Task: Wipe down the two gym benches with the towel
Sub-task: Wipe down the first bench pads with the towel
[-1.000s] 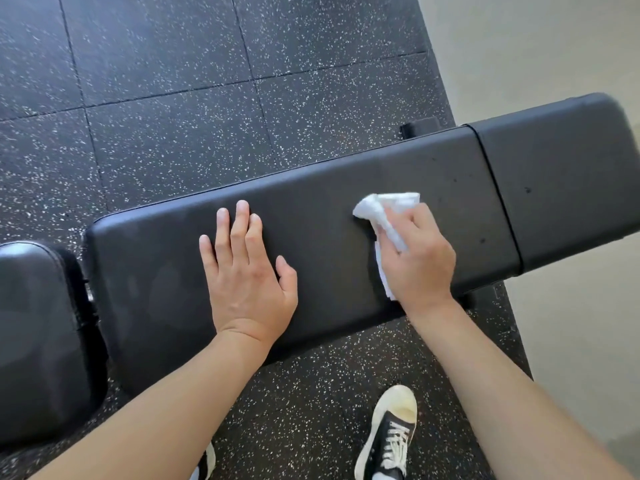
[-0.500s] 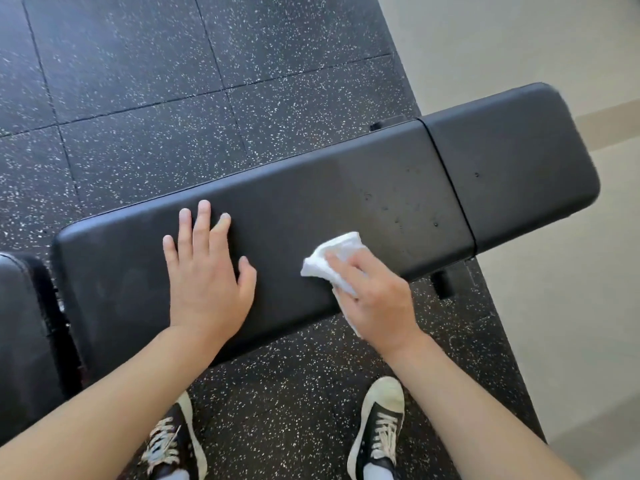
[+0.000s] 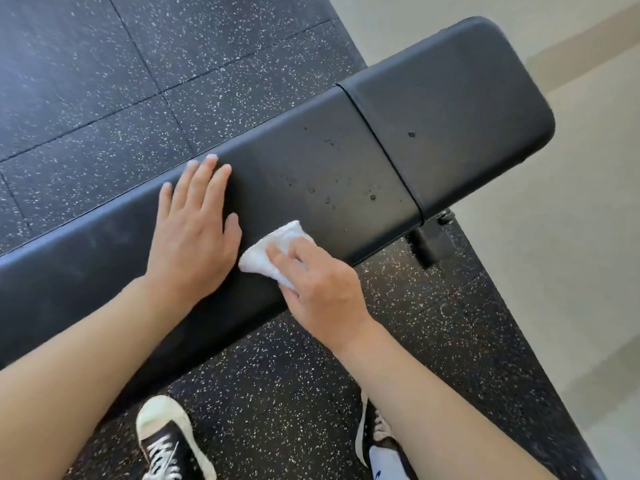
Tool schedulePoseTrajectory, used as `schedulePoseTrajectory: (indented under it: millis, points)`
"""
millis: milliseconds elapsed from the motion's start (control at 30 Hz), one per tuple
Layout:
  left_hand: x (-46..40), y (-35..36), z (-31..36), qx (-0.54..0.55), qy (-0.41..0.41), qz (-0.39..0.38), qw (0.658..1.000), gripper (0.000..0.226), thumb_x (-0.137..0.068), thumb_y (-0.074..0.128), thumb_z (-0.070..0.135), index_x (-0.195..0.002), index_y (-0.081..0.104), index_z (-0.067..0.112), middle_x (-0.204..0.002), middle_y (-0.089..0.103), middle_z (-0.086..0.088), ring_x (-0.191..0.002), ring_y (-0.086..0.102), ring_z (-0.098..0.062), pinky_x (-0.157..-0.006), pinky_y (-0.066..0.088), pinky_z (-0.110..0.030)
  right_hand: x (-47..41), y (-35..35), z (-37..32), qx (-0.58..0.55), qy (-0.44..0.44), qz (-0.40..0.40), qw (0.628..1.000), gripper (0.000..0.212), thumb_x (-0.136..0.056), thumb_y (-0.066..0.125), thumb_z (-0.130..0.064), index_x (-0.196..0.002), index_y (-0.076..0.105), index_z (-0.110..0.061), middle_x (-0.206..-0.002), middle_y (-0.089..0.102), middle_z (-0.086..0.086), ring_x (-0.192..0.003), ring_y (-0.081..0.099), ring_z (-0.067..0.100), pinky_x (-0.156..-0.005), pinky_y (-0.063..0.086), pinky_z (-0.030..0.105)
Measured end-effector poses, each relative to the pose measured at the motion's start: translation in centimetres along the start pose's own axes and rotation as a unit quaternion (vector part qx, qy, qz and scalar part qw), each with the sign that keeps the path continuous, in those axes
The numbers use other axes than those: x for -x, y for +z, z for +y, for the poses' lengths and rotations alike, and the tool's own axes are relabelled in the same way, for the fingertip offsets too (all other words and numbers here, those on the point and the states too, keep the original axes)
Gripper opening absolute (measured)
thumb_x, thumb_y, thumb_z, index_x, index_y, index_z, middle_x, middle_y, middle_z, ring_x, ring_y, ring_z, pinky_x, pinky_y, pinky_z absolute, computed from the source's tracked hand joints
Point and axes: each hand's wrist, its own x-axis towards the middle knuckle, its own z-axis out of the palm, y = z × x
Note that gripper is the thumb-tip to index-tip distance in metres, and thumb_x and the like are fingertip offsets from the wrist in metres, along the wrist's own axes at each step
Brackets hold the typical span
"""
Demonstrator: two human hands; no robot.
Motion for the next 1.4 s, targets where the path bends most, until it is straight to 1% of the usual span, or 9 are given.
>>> schedulePoseTrajectory:
  millis: [167,267,433,567,667,800,933,1167,1400]
  points:
    - [-1.5,1.5,1.8,0.020,-0.101,0.061,0.993,0.063,-0.098,0.041,0.027,-0.158,0.038,0.007,-0.168,0.034,-0.012,-0.157,0.028,-0.034,-0.130,0.014,-0.054,1.9,-4.5,8.6,0.027,0.122,0.044,0.991,0.044,-0.087,0.076,-0.012,-0.130,0.071,-0.020,-0.097,0.062,0.000,-0.077,0.062,0.021,-0.057,0.054,0.038]
    - [-1.4,2.1,1.9,0.010,-0.102,0.074,0.992,0.063,-0.096,0.043,0.026,-0.157,0.039,0.009,-0.168,0.035,-0.010,-0.157,0.028,-0.032,-0.130,0.015,-0.053,1.7,-3.5,7.8,0.036,0.161,0.067,0.984,0.039,-0.089,0.071,-0.012,-0.128,0.070,-0.015,-0.097,0.061,0.001,-0.076,0.060,0.021,-0.056,0.054,0.037]
    - [-1.7,2.6,1.5,-0.005,-0.106,0.083,0.991,0.062,-0.096,0.042,0.024,-0.156,0.040,0.008,-0.167,0.036,-0.011,-0.156,0.030,-0.034,-0.129,0.016,-0.054,-4.1,1.2,0.3,0.022,0.107,0.048,0.993,0.031,-0.089,0.062,-0.018,-0.118,0.073,-0.015,-0.093,0.061,0.001,-0.076,0.057,0.021,-0.057,0.045,0.031]
    - [-1.9,3.0,1.4,0.002,-0.115,0.098,0.989,0.056,-0.102,0.043,0.027,-0.156,0.041,0.011,-0.166,0.038,-0.009,-0.156,0.030,-0.032,-0.129,0.015,-0.053,-10.0,2.3,-1.8,-0.017,0.139,0.032,0.990,0.031,-0.098,0.048,-0.033,-0.107,0.072,-0.016,-0.093,0.060,-0.001,-0.075,0.057,0.019,-0.053,0.033,0.027]
    - [-1.8,3.0,1.5,-0.005,-0.113,0.094,0.989,0.059,-0.100,0.041,0.028,-0.156,0.041,0.010,-0.167,0.037,-0.009,-0.156,0.029,-0.031,-0.130,0.013,-0.051,-8.7,1.4,-0.8,-0.021,0.085,-0.001,0.996,0.026,-0.096,0.055,-0.022,-0.115,0.072,-0.014,-0.093,0.058,0.000,-0.078,0.056,0.019,-0.056,0.042,0.028]
    - [-1.8,2.7,1.4,-0.021,-0.105,0.090,0.990,0.065,-0.094,0.042,0.027,-0.156,0.041,0.008,-0.166,0.037,-0.010,-0.155,0.030,-0.031,-0.130,0.014,-0.051,-1.8,-1.6,3.4,-0.009,0.049,-0.007,0.999,0.044,-0.084,0.070,-0.005,-0.127,0.071,-0.014,-0.092,0.060,-0.002,-0.073,0.055,0.017,-0.057,0.052,0.031]
    - [-1.9,2.7,1.3,-0.029,-0.104,0.084,0.991,0.066,-0.094,0.042,0.029,-0.157,0.041,0.010,-0.167,0.036,-0.009,-0.156,0.030,-0.030,-0.131,0.014,-0.051,0.1,-1.9,5.1,-0.008,0.052,0.000,0.999,0.039,-0.089,0.070,-0.009,-0.127,0.072,-0.016,-0.093,0.060,-0.005,-0.072,0.053,0.010,-0.056,0.051,0.025]
    - [-1.9,2.6,1.3,-0.033,-0.106,0.073,0.991,0.067,-0.094,0.041,0.029,-0.157,0.041,0.008,-0.167,0.036,-0.010,-0.156,0.029,-0.030,-0.129,0.017,-0.054,-14.0,2.5,2.0,0.043,0.092,0.029,0.994,0.018,-0.087,0.063,-0.020,-0.102,0.072,-0.019,-0.092,0.058,0.000,-0.074,0.057,0.022,-0.050,0.030,0.030]
    - [-2.0,2.5,1.5,-0.029,-0.109,0.073,0.991,0.066,-0.093,0.043,0.029,-0.156,0.043,0.008,-0.166,0.038,-0.010,-0.155,0.031,-0.031,-0.130,0.017,-0.054,-21.1,3.8,1.4,0.049,0.102,-0.032,0.993,0.012,-0.094,0.059,-0.022,-0.096,0.069,-0.015,-0.108,0.060,0.005,-0.085,0.063,0.026,-0.056,0.037,0.035]
